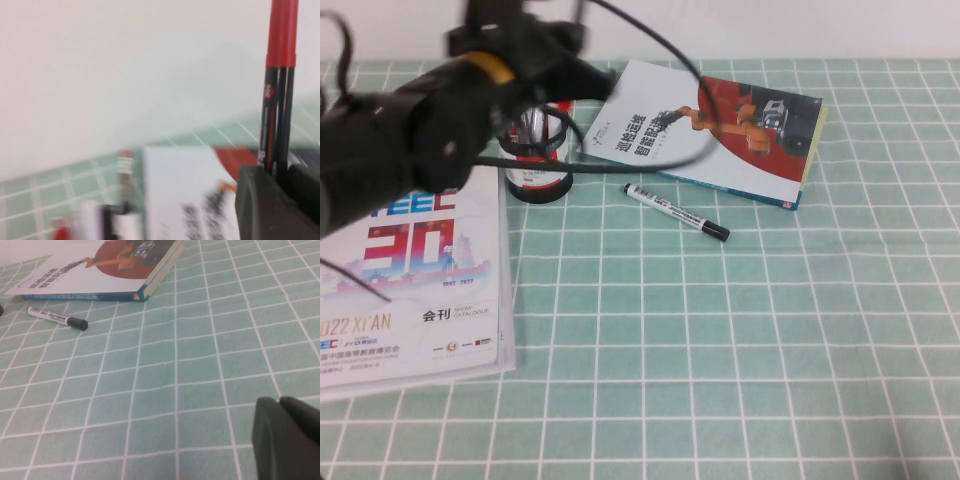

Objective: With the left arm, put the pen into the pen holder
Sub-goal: Place the pen onto the pen holder

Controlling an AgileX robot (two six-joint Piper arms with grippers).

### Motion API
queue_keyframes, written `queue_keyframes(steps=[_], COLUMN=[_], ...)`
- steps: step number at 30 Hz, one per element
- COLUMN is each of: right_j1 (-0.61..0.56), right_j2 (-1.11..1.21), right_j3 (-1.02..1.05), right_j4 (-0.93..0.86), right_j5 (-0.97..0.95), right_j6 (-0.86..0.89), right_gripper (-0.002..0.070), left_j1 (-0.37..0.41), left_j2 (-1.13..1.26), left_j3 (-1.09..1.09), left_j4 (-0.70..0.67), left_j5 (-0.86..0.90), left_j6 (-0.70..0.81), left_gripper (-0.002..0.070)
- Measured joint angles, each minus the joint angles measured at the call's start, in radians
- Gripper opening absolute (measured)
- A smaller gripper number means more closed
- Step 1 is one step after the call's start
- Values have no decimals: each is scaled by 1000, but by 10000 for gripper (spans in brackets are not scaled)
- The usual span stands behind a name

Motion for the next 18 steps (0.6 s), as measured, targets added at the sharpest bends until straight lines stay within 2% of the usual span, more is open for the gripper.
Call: queue_keyframes(steps=[3, 9, 18], right_j1=[0, 0, 0], right_j2=[0, 0, 0], right_j3=[0, 0, 0], right_j4=[0, 0, 0], right_j5=[0, 0, 0], right_j6=[0, 0, 0], right_gripper=[-20, -20, -20], left_j1=[50, 114, 154], left_j2=[4, 59, 214], left_j3=[60, 75, 75], left_j4=[-9, -12, 61], left_j5=[-141, -302, -426], left_j6=[-65, -108, -192], left_gripper=[58, 58, 58])
